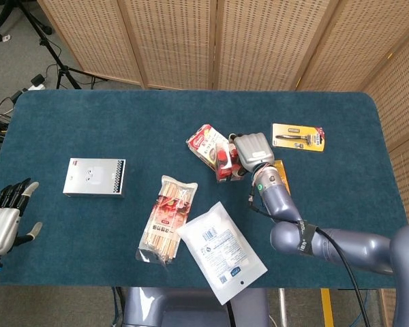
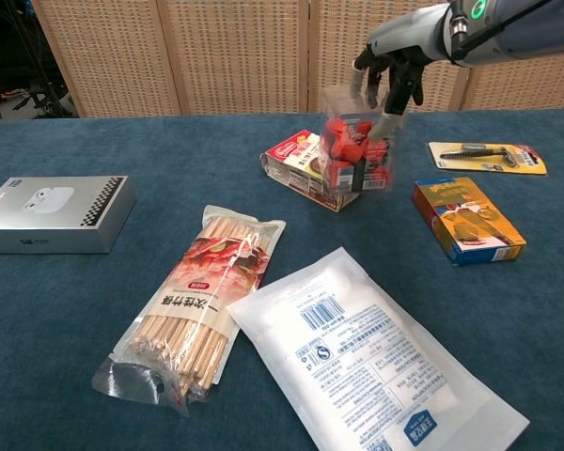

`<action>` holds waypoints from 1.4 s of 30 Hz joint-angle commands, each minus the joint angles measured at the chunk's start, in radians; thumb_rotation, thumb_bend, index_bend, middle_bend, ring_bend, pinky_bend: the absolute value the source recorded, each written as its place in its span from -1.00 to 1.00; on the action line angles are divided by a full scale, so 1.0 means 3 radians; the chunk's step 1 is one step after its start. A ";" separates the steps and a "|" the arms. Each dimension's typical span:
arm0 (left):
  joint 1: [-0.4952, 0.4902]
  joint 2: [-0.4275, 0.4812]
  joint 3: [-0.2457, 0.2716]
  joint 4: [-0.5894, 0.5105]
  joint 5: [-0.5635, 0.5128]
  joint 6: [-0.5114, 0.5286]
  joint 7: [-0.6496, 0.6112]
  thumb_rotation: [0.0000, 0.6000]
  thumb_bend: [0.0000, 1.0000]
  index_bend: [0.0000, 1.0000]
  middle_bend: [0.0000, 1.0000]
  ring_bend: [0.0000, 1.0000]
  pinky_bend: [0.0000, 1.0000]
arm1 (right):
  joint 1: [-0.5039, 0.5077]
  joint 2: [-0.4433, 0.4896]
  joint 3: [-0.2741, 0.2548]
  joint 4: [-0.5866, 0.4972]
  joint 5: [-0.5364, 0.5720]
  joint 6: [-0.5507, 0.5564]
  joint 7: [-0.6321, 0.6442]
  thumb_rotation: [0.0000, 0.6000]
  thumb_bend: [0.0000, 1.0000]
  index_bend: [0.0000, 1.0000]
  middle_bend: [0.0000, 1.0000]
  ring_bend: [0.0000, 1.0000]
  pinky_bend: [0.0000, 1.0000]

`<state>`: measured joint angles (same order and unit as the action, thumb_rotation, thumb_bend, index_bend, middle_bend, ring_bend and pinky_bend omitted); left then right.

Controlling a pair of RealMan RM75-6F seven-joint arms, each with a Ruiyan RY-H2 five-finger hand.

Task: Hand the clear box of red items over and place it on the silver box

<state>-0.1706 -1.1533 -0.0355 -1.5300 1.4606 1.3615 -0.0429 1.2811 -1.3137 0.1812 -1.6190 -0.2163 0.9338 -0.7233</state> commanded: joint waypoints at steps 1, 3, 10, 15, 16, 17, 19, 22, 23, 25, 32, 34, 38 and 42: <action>0.0004 0.0008 -0.0001 -0.0007 0.0011 0.0018 -0.0012 1.00 -0.35 -0.86 -1.00 -1.00 -1.00 | 0.0031 -0.0015 0.0025 -0.0083 0.0027 0.0066 -0.0039 1.00 -0.33 0.23 -0.02 -0.21 -0.11; 0.0009 0.0012 -0.0003 -0.0011 0.0013 0.0031 -0.0018 1.00 -0.35 -0.86 -1.00 -1.00 -1.00 | 0.0033 -0.0020 0.0045 -0.0142 0.0054 0.0110 -0.0035 1.00 -0.33 0.23 -0.02 -0.21 -0.11; 0.0021 0.0039 0.0007 -0.0041 0.0050 0.0066 -0.0040 1.00 -0.35 -0.86 -1.00 -1.00 -1.00 | 0.0042 -0.0022 0.0095 -0.0402 0.0058 0.0313 -0.0058 1.00 -0.33 0.23 -0.02 -0.21 -0.11; 0.0037 0.0066 0.0014 -0.0073 0.0080 0.0107 -0.0056 1.00 -0.35 -0.86 -1.00 -1.00 -1.00 | 0.0018 -0.0008 0.0121 -0.0600 0.0066 0.0469 -0.0062 1.00 -0.38 0.19 -0.15 -0.26 -0.11; 0.0041 0.0071 0.0016 -0.0079 0.0089 0.0119 -0.0060 1.00 -0.35 -0.86 -1.00 -1.00 -1.00 | 0.0014 -0.0003 0.0119 -0.0629 0.0077 0.0484 -0.0069 1.00 -0.42 0.10 -0.27 -0.35 -0.11; 0.0048 0.0078 0.0019 -0.0088 0.0100 0.0134 -0.0061 1.00 -0.35 -0.86 -1.00 -1.00 -1.00 | 0.0006 0.0013 0.0116 -0.0674 0.0122 0.0485 -0.0078 1.00 -0.44 0.02 -0.36 -0.42 -0.11; 0.0056 0.0087 0.0023 -0.0099 0.0112 0.0150 -0.0061 1.00 -0.35 -0.86 -1.00 -1.00 -1.00 | 0.0000 0.0042 0.0115 -0.0725 0.0200 0.0443 -0.0086 1.00 -0.48 -0.17 -0.57 -0.62 -0.12; 0.0066 0.0097 0.0024 -0.0119 0.0125 0.0177 -0.0054 1.00 -0.35 -0.86 -1.00 -1.00 -1.00 | -0.0019 0.0052 0.0105 -0.0716 0.0211 0.0419 -0.0083 1.00 -0.48 -0.25 -0.66 -0.72 -0.18; 0.0068 0.0097 0.0024 -0.0121 0.0128 0.0183 -0.0050 1.00 -0.35 -0.86 -1.00 -1.00 -1.00 | -0.0034 0.0041 0.0102 -0.0698 0.0185 0.0421 -0.0063 1.00 -0.48 -0.25 -0.66 -0.72 -0.19; 0.0070 0.0097 0.0023 -0.0126 0.0131 0.0190 -0.0043 1.00 -0.35 -0.86 -1.00 -1.00 -1.00 | -0.0071 0.0015 0.0098 -0.0653 0.0126 0.0410 -0.0011 1.00 -0.48 -0.29 -0.69 -0.75 -0.21; 0.0069 0.0084 0.0027 -0.0136 0.0147 0.0197 0.0002 1.00 -0.35 -0.86 -1.00 -1.00 -1.00 | -0.0220 -0.0075 0.0038 -0.0426 -0.0043 0.0280 0.0167 1.00 -0.48 -0.38 -0.75 -0.80 -0.26; 0.0070 0.0083 0.0032 -0.0139 0.0151 0.0194 0.0005 1.00 -0.35 -0.86 -1.00 -1.00 -1.00 | -0.0262 -0.0092 0.0018 -0.0379 -0.0082 0.0239 0.0213 1.00 -0.48 -0.41 -0.80 -0.84 -0.30; 0.0069 0.0086 0.0037 -0.0147 0.0154 0.0186 0.0006 1.00 -0.35 -0.86 -1.00 -1.00 -1.00 | -0.0312 -0.0084 -0.0033 -0.0317 -0.0059 0.0119 0.0236 1.00 -0.48 -0.46 -0.86 -0.90 -0.40; 0.0071 0.0092 0.0041 -0.0157 0.0164 0.0191 0.0001 1.00 -0.35 -0.86 -1.00 -1.00 -1.00 | -0.0352 -0.0073 -0.0055 -0.0298 -0.0044 0.0078 0.0267 1.00 -0.51 -0.50 -0.91 -0.95 -0.55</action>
<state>-0.1493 -1.1261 -0.0235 -1.5769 1.5096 1.4188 -0.0424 1.1784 -1.3368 0.1661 -1.7092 -0.2310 0.9601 -0.6455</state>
